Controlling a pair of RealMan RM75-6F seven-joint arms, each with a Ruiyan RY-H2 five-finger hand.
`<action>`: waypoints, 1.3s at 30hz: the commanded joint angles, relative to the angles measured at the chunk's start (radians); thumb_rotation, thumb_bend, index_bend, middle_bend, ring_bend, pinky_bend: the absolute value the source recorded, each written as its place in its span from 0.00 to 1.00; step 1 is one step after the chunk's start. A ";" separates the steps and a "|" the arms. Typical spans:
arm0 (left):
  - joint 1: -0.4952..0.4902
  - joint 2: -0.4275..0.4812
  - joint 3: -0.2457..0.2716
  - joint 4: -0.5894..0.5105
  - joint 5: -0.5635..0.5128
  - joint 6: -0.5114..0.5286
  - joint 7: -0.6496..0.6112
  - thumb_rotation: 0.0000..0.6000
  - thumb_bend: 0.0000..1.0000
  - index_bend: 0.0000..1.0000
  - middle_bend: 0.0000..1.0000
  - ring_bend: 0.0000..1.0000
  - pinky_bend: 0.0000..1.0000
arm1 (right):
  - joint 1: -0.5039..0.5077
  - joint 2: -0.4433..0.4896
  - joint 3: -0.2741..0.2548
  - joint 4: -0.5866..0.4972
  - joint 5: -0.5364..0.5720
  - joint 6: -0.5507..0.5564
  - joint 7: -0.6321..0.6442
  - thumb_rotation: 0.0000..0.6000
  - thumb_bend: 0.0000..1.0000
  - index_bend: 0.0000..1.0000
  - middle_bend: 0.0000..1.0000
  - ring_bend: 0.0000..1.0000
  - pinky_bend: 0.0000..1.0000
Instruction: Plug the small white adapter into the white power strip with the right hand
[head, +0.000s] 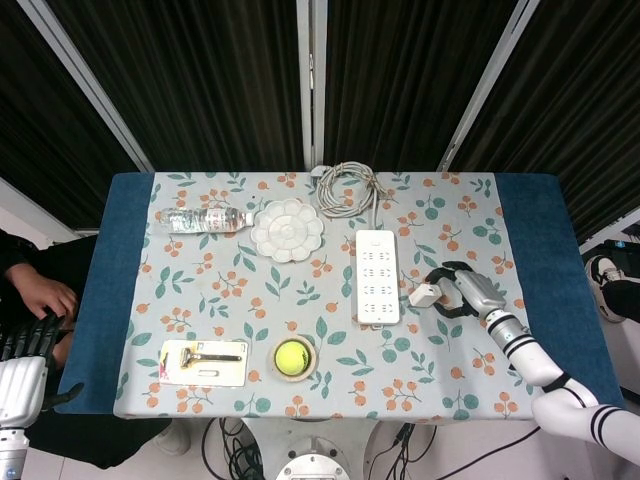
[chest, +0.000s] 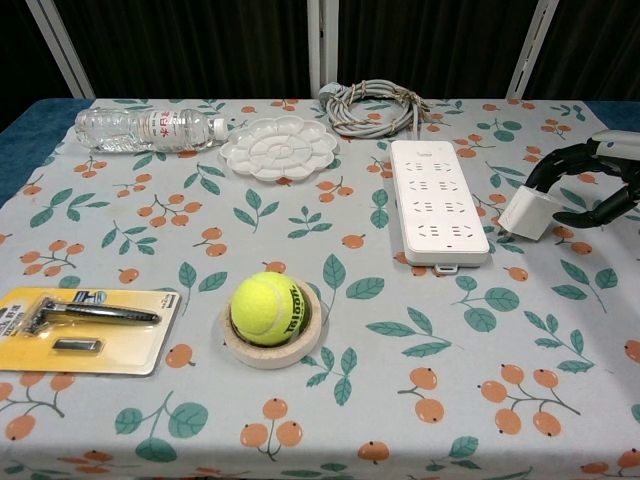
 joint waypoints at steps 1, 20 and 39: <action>0.000 0.000 0.000 0.000 0.001 0.001 0.000 1.00 0.08 0.06 0.00 0.00 0.00 | 0.006 0.018 -0.001 -0.028 0.009 -0.007 -0.032 1.00 0.27 0.29 0.29 0.07 0.00; 0.005 -0.002 0.003 0.004 0.002 0.005 -0.007 1.00 0.08 0.06 0.00 0.00 0.00 | 0.063 0.039 0.009 -0.092 0.103 -0.029 -0.429 1.00 0.13 0.39 0.36 0.10 0.00; 0.011 -0.006 0.005 0.016 -0.004 0.004 -0.020 1.00 0.08 0.06 0.00 0.00 0.00 | 0.056 -0.012 0.009 -0.061 0.100 0.018 -0.447 1.00 0.22 0.48 0.43 0.15 0.00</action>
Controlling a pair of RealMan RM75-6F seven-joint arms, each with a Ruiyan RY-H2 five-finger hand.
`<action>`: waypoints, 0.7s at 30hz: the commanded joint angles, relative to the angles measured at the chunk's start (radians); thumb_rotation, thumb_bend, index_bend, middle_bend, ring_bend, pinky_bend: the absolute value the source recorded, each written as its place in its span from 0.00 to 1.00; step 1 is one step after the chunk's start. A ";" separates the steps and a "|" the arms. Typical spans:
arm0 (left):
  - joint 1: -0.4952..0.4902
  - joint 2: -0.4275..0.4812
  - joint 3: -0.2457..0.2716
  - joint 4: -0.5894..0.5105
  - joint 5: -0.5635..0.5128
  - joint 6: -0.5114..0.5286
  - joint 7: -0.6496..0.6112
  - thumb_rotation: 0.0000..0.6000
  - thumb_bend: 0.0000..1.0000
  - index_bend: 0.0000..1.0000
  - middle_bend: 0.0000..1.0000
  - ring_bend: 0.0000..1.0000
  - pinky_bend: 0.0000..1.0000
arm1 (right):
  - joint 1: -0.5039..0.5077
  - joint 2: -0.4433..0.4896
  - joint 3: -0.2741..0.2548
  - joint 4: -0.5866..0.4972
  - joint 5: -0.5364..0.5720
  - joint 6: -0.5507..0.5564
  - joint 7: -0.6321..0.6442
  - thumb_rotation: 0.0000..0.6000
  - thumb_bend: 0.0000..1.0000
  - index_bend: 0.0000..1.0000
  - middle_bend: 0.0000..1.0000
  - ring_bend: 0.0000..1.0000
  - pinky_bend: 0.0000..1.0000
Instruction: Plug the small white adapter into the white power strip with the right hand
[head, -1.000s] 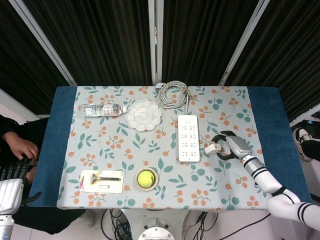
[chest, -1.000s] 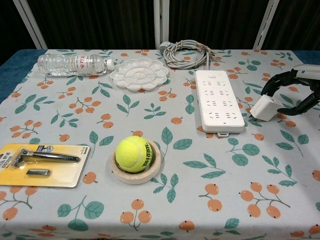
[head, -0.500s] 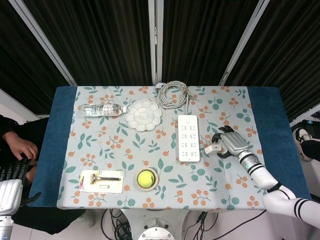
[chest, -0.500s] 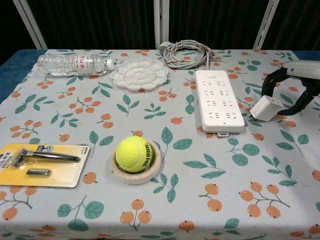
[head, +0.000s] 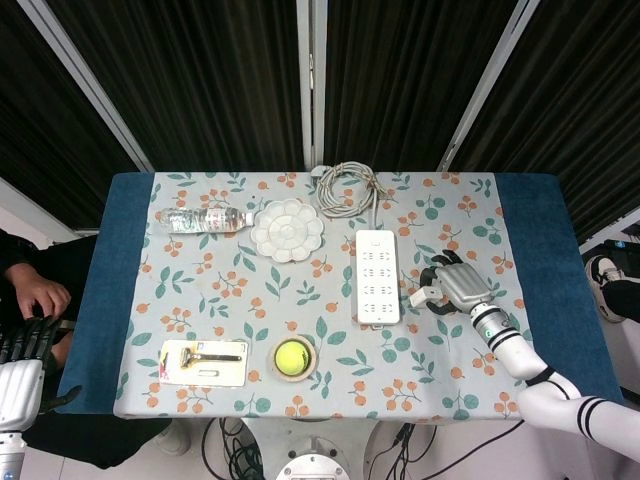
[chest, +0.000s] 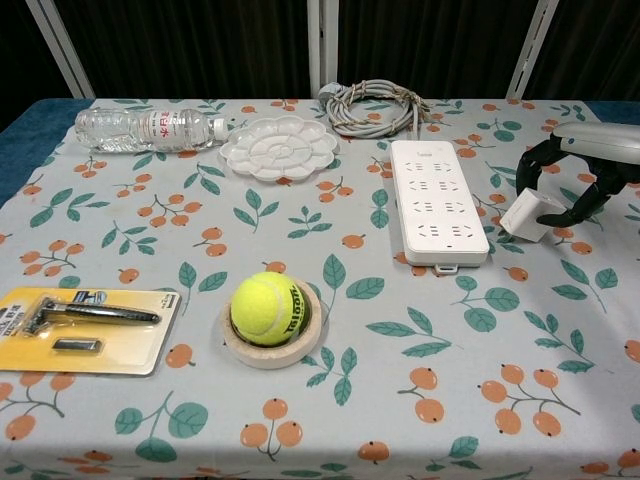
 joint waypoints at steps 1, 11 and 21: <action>0.000 -0.001 0.000 0.001 0.000 0.000 -0.001 1.00 0.08 0.06 0.00 0.00 0.00 | -0.002 -0.001 0.001 0.000 0.000 0.006 0.001 1.00 0.23 0.50 0.43 0.16 0.00; 0.001 0.002 0.001 0.001 0.006 0.002 -0.002 1.00 0.08 0.06 0.00 0.00 0.00 | 0.012 0.080 0.033 -0.075 0.013 0.039 -0.095 1.00 0.33 0.67 0.58 0.33 0.00; 0.002 0.000 0.004 0.000 0.029 0.020 -0.002 1.00 0.08 0.06 0.00 0.00 0.00 | 0.153 0.175 0.107 -0.237 0.253 -0.028 -0.477 1.00 0.35 0.72 0.62 0.38 0.00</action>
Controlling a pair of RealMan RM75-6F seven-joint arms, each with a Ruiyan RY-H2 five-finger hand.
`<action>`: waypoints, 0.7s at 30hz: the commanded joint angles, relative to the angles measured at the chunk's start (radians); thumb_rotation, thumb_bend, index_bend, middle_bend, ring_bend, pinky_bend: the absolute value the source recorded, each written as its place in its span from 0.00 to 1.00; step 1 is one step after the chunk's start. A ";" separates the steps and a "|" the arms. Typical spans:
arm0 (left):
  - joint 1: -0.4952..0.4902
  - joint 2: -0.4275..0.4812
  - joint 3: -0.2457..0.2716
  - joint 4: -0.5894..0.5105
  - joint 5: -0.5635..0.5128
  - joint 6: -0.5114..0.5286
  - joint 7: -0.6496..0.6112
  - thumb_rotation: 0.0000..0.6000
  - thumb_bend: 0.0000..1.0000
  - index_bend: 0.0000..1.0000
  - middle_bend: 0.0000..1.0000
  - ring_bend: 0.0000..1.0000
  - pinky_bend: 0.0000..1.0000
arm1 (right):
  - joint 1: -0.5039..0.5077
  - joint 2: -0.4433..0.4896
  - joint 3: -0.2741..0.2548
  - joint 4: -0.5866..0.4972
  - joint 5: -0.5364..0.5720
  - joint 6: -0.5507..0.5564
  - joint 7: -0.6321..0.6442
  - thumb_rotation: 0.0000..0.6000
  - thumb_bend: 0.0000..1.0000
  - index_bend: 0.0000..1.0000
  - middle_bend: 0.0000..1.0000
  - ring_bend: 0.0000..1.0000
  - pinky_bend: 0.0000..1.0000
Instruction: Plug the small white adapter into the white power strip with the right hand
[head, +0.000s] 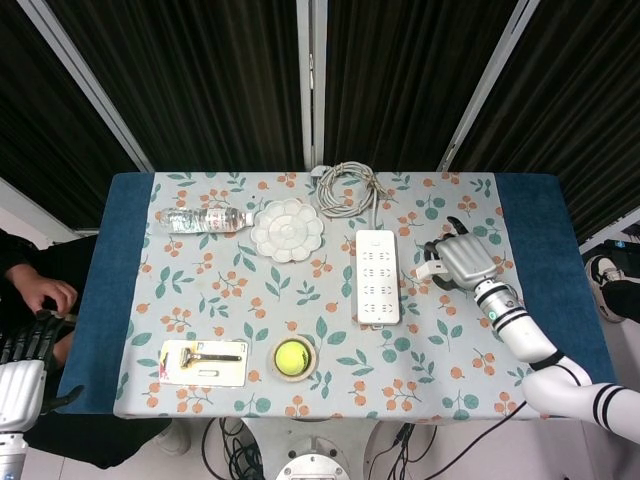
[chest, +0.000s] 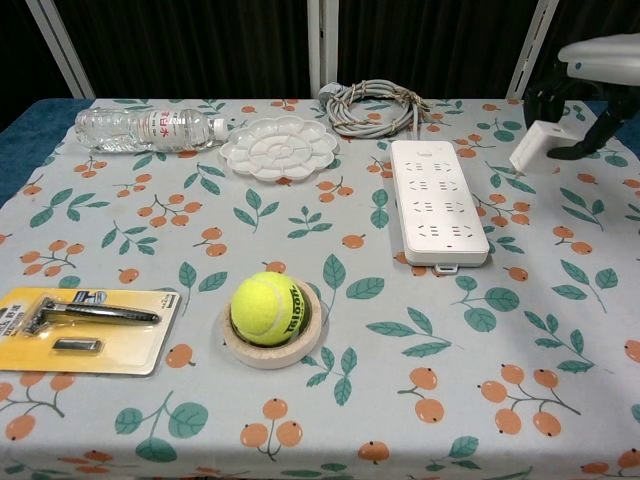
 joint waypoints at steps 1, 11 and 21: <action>0.000 -0.001 0.001 0.002 0.006 0.004 -0.001 1.00 0.08 0.06 0.00 0.00 0.00 | 0.090 0.025 0.029 -0.075 0.161 -0.044 -0.186 1.00 0.35 0.72 0.62 0.38 0.00; 0.006 0.000 0.004 0.018 0.018 0.018 -0.022 1.00 0.08 0.06 0.00 0.00 0.00 | 0.264 -0.074 -0.012 -0.091 0.508 -0.022 -0.476 1.00 0.37 0.73 0.63 0.39 0.00; 0.013 -0.019 0.007 0.063 0.015 0.019 -0.066 1.00 0.08 0.06 0.00 0.00 0.00 | 0.365 -0.129 -0.062 -0.127 0.719 0.083 -0.625 1.00 0.37 0.73 0.64 0.40 0.00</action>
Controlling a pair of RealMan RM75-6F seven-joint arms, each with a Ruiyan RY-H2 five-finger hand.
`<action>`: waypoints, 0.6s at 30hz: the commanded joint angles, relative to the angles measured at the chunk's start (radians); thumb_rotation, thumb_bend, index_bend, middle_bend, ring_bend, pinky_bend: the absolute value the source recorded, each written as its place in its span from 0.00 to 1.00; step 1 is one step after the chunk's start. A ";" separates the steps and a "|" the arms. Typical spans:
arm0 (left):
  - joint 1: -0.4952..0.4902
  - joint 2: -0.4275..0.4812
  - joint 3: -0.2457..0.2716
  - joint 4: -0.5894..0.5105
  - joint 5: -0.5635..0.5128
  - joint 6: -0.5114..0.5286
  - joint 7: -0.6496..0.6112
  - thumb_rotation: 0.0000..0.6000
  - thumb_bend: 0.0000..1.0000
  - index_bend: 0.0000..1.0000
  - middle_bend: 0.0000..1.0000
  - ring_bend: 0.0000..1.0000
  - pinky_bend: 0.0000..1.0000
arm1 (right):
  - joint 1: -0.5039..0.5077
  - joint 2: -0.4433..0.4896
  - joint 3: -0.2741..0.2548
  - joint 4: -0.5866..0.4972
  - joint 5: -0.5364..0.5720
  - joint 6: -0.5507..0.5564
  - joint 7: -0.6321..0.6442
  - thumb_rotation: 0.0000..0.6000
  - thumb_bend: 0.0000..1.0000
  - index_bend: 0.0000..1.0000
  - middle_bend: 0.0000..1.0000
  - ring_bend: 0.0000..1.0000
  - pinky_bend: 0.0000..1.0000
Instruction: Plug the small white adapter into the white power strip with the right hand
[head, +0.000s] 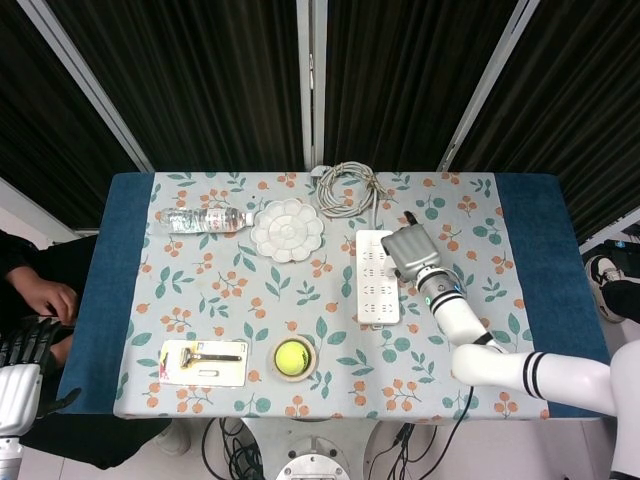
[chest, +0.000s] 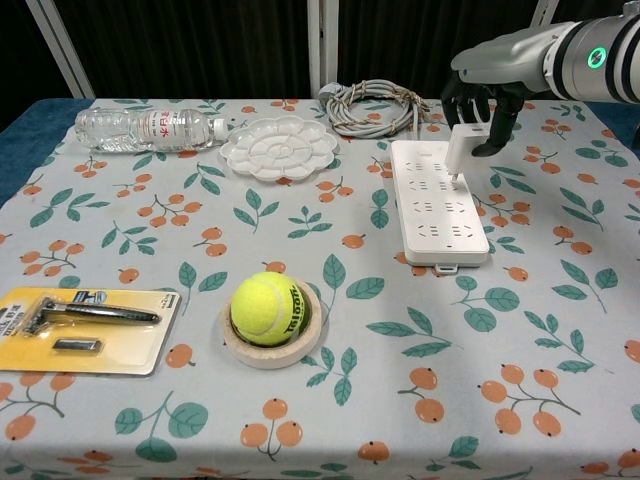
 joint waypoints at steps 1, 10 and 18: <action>0.000 -0.004 0.000 0.010 0.001 -0.001 -0.009 1.00 0.08 0.06 0.00 0.00 0.00 | 0.027 -0.019 -0.018 -0.011 0.044 0.035 -0.033 1.00 0.37 0.73 0.64 0.40 0.00; -0.004 -0.016 -0.002 0.035 0.001 -0.008 -0.031 1.00 0.08 0.06 0.00 0.00 0.00 | 0.053 -0.051 -0.032 -0.001 0.084 0.081 -0.058 1.00 0.37 0.73 0.64 0.40 0.00; -0.005 -0.021 -0.003 0.048 -0.002 -0.013 -0.045 1.00 0.08 0.06 0.00 0.00 0.00 | 0.070 -0.074 -0.036 0.028 0.113 0.083 -0.066 1.00 0.37 0.73 0.64 0.40 0.00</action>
